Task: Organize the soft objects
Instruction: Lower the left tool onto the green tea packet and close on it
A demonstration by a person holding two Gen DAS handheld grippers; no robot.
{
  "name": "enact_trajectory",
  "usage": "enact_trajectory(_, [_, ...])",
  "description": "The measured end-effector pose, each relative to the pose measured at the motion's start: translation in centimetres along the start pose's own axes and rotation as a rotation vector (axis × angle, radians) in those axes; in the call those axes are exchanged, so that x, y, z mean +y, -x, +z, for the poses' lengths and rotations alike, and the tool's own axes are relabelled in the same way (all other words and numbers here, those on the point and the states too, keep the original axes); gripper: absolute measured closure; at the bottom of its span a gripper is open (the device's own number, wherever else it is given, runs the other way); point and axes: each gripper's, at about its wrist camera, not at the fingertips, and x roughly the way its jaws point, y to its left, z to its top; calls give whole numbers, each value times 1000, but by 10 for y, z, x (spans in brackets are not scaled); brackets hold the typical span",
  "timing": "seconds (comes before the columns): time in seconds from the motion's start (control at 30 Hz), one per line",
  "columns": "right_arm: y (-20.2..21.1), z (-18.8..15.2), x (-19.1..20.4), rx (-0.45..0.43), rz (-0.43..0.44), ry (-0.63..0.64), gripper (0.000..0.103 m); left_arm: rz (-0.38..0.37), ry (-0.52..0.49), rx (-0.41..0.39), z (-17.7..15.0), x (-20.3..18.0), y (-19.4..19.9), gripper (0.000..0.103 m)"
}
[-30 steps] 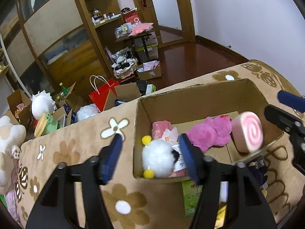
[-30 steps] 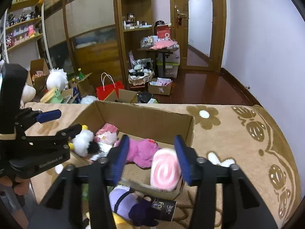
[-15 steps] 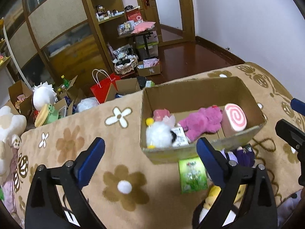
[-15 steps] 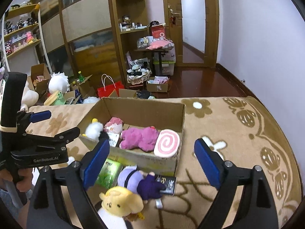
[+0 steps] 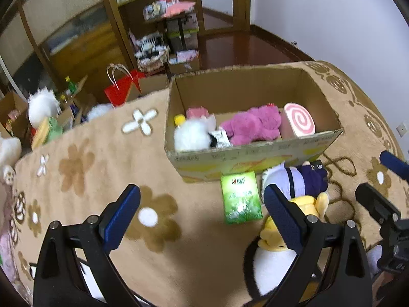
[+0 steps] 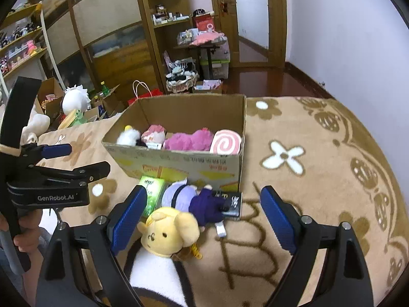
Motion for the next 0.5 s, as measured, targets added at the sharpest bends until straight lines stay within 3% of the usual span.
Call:
enact_trajectory(0.17, [-10, -9, 7, 41, 12, 6, 9, -54, 53, 66, -2, 6, -16, 7])
enact_trajectory(0.5, [-42, -23, 19, 145, 47, 23, 9, -105, 63, 166, -3, -1, -48, 7])
